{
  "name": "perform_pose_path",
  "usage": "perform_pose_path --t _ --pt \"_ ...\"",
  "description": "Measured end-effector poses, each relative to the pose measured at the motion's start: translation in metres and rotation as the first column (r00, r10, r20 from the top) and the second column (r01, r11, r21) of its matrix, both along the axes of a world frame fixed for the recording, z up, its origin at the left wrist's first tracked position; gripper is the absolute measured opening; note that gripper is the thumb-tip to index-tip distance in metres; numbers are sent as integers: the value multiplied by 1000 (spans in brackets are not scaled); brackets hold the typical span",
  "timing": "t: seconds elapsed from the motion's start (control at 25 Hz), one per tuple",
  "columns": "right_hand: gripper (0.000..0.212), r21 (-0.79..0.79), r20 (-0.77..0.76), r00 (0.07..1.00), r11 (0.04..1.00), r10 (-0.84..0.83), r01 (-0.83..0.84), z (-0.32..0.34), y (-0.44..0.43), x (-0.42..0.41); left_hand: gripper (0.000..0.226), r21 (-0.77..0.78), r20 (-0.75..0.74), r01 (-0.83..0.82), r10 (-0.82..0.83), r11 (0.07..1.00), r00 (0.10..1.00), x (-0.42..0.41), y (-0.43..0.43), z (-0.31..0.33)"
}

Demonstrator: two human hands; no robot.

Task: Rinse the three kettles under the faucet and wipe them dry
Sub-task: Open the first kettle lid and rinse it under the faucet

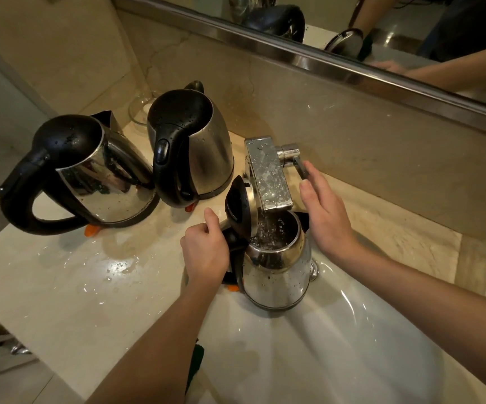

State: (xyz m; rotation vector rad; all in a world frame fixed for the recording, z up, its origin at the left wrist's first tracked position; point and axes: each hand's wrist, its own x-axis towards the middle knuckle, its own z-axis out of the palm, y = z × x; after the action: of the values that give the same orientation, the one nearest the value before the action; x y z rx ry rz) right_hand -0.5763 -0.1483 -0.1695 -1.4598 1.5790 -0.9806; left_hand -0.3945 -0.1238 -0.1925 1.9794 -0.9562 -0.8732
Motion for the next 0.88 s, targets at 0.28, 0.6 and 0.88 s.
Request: perform_pose_path --t 0.28,0.6,0.88 --pt "45 357 277 787 819 -552 449 -22 20 19 60 -9 -5 -5 5 1000 1000 1 0 -1" --pt "76 461 302 688 733 -660 500 -16 26 48 54 58 -83 16 -12 998 997 7 2 -5" --pt "56 465 291 666 710 -686 528 -11 40 55 45 134 -310 97 -51 986 949 15 25 7"
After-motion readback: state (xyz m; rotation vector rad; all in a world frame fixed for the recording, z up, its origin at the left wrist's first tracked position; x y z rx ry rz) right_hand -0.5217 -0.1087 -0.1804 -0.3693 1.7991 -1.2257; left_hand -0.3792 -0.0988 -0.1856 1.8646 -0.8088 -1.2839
